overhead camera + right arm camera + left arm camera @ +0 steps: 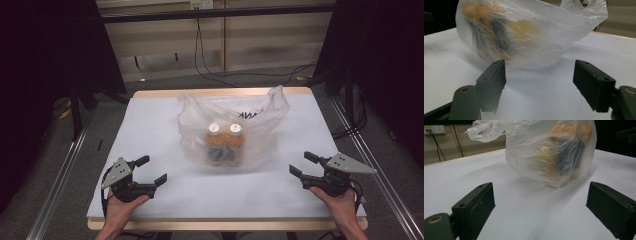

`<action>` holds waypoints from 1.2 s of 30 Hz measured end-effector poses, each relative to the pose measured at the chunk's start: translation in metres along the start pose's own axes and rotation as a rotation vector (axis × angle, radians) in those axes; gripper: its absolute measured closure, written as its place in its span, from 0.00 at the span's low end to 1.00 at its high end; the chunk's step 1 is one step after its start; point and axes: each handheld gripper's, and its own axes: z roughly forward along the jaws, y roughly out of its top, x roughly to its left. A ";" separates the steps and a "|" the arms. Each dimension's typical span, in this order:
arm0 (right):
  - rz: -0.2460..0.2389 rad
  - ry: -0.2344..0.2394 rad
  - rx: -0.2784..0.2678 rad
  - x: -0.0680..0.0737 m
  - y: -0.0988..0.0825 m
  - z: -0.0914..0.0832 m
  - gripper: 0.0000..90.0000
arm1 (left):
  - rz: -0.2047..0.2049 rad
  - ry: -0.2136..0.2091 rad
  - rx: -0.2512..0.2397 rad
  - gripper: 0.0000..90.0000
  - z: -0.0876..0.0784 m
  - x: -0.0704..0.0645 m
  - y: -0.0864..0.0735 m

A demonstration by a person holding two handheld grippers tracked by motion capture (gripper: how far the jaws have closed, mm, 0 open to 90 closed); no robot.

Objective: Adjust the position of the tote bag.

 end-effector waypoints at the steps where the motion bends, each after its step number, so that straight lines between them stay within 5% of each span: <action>1: 0.001 0.012 0.005 -0.001 0.002 0.001 0.34 | -0.005 0.006 0.013 0.09 0.000 -0.001 0.000; 8: 0.009 0.052 0.034 -0.002 0.009 0.006 0.42 | -0.020 -0.002 0.025 0.12 0.002 -0.001 0.000; 21: 0.019 0.111 0.070 -0.005 0.031 0.021 0.45 | 0.036 -0.012 0.064 0.11 0.005 -0.005 -0.001; 34: 0.026 0.138 0.076 -0.018 0.057 0.044 0.47 | 0.045 -0.026 0.052 0.12 0.002 -0.006 0.002; 36: 0.025 0.145 0.072 -0.020 0.061 0.047 0.48 | 0.021 -0.030 0.044 0.13 0.002 -0.005 0.001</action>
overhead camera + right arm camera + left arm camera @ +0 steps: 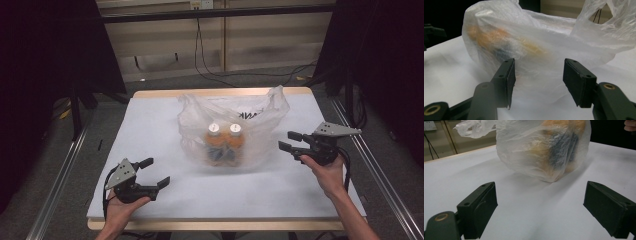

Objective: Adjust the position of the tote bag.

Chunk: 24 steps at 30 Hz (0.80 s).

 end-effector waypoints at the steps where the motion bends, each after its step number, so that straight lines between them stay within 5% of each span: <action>1: -0.001 0.001 -0.005 -0.003 0.004 0.003 0.49 | -0.004 -0.003 0.003 0.13 0.000 0.002 -0.001; 20: 0.009 -0.031 0.029 -0.033 0.032 0.030 0.49 | 0.008 0.014 0.021 0.14 -0.001 0.006 -0.002; 24: -0.002 -0.054 0.037 -0.042 0.043 0.039 0.50 | -0.040 0.004 0.012 0.15 -0.002 0.005 -0.003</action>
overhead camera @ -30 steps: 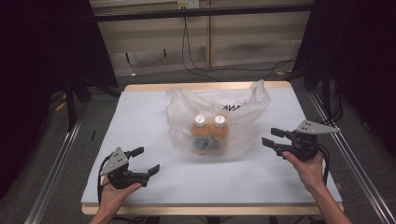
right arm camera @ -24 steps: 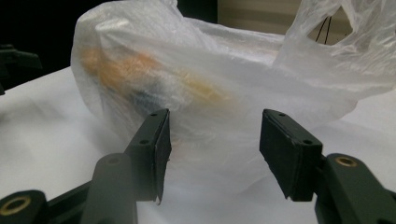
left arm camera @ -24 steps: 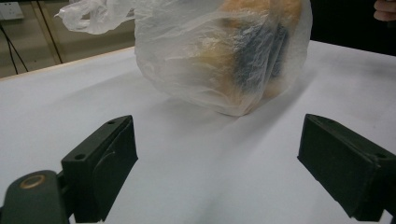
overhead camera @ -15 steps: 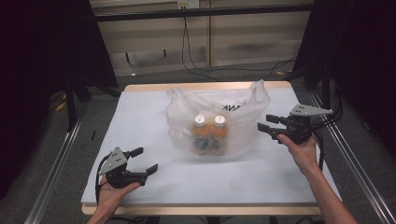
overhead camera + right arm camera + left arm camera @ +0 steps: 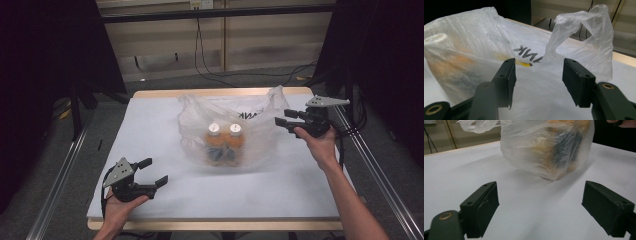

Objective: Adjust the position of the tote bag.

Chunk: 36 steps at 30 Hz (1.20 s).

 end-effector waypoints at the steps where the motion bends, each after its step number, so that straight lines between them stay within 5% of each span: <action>1: 0.001 -0.006 0.002 -0.002 0.002 0.002 0.49 | 0.020 0.014 0.009 0.16 -0.001 -0.001 0.000; 19: -0.039 -0.026 0.052 -0.021 0.035 0.039 0.43 | 0.004 0.000 0.004 0.16 0.003 0.002 0.000; 26: -0.011 -0.020 0.084 -0.028 0.036 0.050 0.42 | 0.014 -0.007 0.003 0.15 0.005 0.004 0.000; 29: 0.007 -0.025 0.107 -0.028 0.034 0.057 0.46 | 0.002 -0.016 0.002 0.15 0.006 0.005 0.000; 36: 0.029 -0.009 0.106 -0.028 0.034 0.062 0.72 | 0.020 -0.017 -0.027 0.15 0.006 0.005 0.003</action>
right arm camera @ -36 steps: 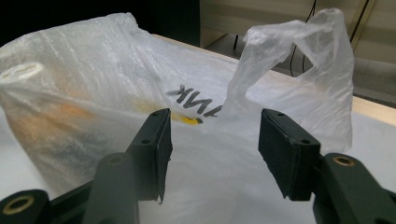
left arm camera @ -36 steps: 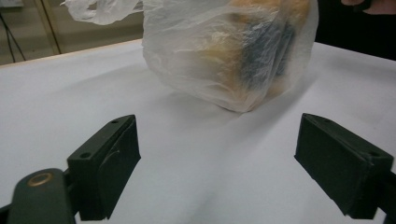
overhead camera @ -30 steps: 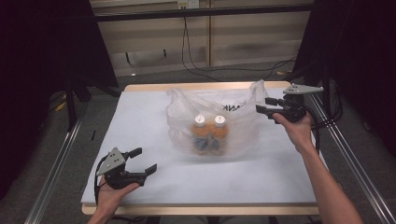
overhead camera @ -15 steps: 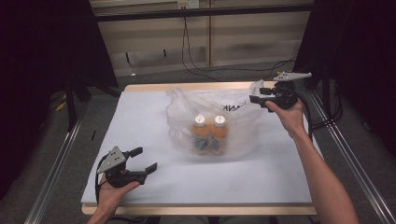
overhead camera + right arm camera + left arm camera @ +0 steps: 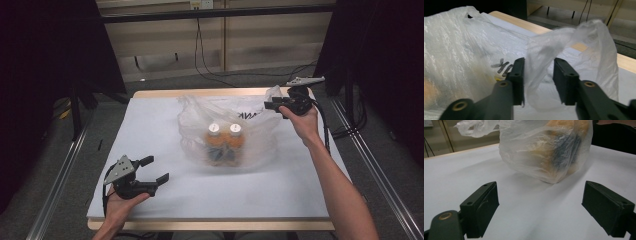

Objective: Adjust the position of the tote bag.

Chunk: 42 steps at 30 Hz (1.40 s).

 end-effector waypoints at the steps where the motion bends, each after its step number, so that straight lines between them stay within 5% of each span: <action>1: 0.011 0.019 -0.009 -0.001 -0.001 -0.001 0.82 | 0.001 0.002 0.007 0.15 0.001 0.000 0.000; 8: 0.010 0.071 -0.049 0.004 0.004 -0.010 0.99 | -0.019 0.016 -0.001 0.15 0.000 -0.001 0.001; 14: 0.011 0.088 -0.083 0.007 0.007 -0.021 1.00 | -0.053 0.018 -0.012 0.15 -0.002 0.000 -0.002; 28: 0.018 0.148 -0.206 0.022 0.014 -0.046 1.00 | -0.042 0.053 -0.021 0.15 -0.011 0.007 -0.002; 42: -0.020 0.201 -0.308 0.049 0.024 -0.075 1.00 | -0.033 0.031 -0.022 0.19 -0.012 -0.002 0.001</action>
